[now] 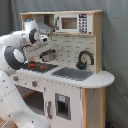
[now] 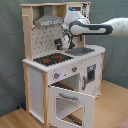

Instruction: Play with the kitchen

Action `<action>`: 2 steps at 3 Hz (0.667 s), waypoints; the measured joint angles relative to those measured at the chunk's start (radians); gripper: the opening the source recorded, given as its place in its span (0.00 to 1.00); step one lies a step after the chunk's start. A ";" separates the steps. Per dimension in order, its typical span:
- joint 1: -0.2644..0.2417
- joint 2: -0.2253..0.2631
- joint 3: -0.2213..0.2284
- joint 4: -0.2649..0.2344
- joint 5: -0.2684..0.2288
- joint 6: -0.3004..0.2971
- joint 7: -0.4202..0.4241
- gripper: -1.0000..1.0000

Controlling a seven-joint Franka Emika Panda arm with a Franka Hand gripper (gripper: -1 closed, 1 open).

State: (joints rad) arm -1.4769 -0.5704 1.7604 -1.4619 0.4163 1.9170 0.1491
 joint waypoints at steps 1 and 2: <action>-0.060 -0.014 0.083 0.060 0.000 0.020 0.002 0.00; -0.119 -0.028 0.156 0.116 0.001 0.031 0.004 0.00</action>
State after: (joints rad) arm -1.5959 -0.5989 1.9165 -1.3457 0.4169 1.9475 0.1531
